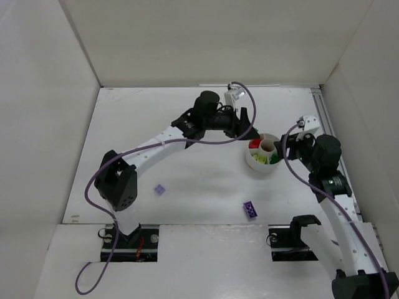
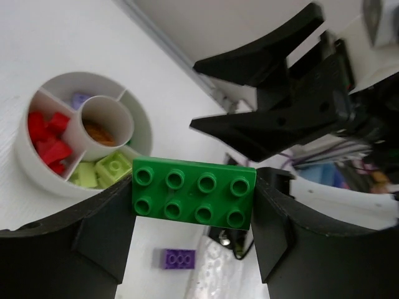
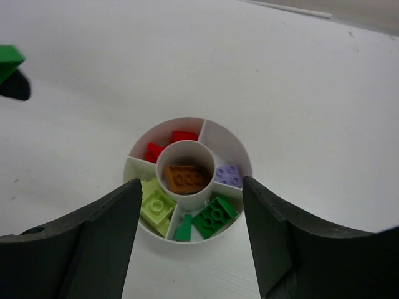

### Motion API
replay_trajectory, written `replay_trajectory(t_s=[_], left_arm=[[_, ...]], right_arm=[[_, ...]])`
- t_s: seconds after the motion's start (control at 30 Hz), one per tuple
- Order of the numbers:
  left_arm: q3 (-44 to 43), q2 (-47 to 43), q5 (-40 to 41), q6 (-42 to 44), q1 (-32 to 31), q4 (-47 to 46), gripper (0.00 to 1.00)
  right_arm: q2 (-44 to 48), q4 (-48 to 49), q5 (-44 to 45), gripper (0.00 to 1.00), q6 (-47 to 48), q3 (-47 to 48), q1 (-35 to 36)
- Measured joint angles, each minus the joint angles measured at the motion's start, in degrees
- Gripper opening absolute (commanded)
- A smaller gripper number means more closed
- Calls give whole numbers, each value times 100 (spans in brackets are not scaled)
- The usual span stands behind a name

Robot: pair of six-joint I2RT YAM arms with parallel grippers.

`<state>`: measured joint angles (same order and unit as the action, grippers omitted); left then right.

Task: Sort the legos into containers by color

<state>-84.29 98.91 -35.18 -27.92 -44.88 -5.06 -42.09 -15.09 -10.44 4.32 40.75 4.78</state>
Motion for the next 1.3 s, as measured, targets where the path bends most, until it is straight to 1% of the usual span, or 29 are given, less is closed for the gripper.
replay_trajectory(t_s=[0.1, 0.23, 0.3, 0.4, 0.53, 0.63, 0.67, 0.77, 0.9, 1.07, 1.3], left_arm=[[44, 153, -994, -651, 192, -745, 37], [111, 356, -1996, -1655, 221, -1742, 37], [136, 402, -2253, -1965, 208, -1963, 37], [140, 411, -2516, -2330, 181, -2157, 37], [144, 411, -2677, -2636, 181, -2337, 37], [160, 411, -2710, -2793, 164, -2389, 37], [179, 411, -2712, -2835, 157, -2404, 37], [227, 411, -2710, -2929, 96, -2406, 37], [232, 411, -2612, -3056, 4, -2535, 37], [330, 409, -2562, -3392, -39, -2975, 37], [638, 411, -2538, -4028, -37, -3823, 37]], right_arm=[[411, 173, -721, 71, 160, -229, 0], [841, 546, -1757, 71, 361, -490, 105], [1019, 723, -2127, 71, 459, -586, 232], [1305, 925, -2465, 74, 557, -649, 367], [1705, 1244, -2754, 75, 645, -706, 396], [1788, 1471, -2927, 75, 654, -708, 396], [1777, 1526, -2981, 76, 664, -708, 396], [1655, 1674, -3104, 76, 682, -706, 417], [1357, 1731, -3189, 76, 741, -704, 614], [1268, 1873, -2865, 76, 807, -704, 984], [1121, 2518, -2142, 76, 774, -704, 1725]])
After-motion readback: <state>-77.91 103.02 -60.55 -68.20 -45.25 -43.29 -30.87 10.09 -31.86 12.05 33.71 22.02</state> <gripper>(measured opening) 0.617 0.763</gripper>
